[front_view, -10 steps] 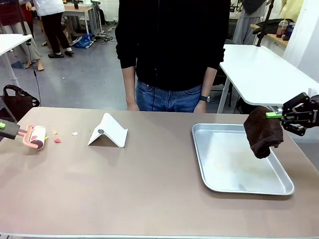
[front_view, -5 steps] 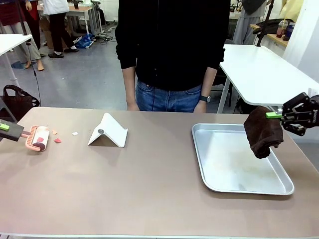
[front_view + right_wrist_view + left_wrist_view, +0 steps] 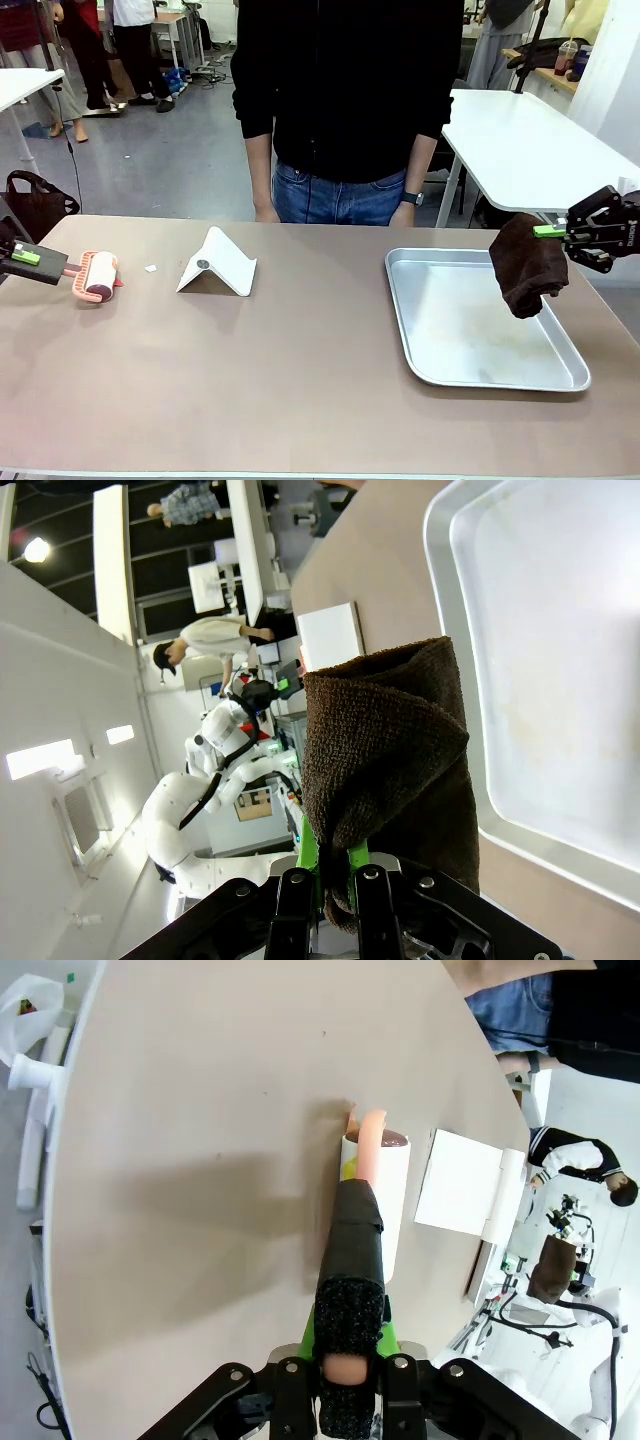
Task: Clean the surface of the table.
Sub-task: Clean the area not pointed to by the person.
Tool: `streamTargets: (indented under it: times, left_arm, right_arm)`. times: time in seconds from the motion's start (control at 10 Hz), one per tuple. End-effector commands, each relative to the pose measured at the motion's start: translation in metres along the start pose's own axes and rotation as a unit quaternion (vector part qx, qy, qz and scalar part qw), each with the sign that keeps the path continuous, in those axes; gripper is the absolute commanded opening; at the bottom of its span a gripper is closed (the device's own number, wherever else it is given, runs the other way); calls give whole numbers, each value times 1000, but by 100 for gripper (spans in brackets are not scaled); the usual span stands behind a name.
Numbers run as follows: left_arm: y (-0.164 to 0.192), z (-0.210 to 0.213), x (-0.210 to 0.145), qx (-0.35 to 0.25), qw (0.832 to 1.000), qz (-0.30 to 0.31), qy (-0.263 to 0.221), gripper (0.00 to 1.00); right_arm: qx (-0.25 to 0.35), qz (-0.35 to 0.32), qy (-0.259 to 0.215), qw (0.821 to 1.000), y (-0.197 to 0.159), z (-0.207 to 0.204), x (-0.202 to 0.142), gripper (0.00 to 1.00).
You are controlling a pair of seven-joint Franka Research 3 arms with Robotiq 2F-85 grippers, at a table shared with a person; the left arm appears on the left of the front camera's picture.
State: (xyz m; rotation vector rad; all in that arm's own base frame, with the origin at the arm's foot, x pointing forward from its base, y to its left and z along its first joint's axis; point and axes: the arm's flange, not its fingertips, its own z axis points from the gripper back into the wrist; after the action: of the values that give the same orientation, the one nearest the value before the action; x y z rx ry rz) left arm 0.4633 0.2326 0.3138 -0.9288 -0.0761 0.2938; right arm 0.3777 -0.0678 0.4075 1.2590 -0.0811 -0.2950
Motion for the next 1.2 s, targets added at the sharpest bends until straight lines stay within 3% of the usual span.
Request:
streamTargets:
  times: [0.0,0.6,0.9,1.1]
  left_arm:
    - [10,-35,1,54,998,10,31,22]
    - [-28,-87,32,58,994,4,95,22]
    - [-47,-99,39,50,995,-1,90,22]
    - [-56,-84,35,9,996,-21,83,22]
  right_arm:
    - [2,8,4,1000,1,3,-1,12]
    - [2,8,4,1000,1,3,-1,12]
    - [2,8,4,1000,1,3,-1,12]
    - [2,8,4,1000,1,3,-1,12]
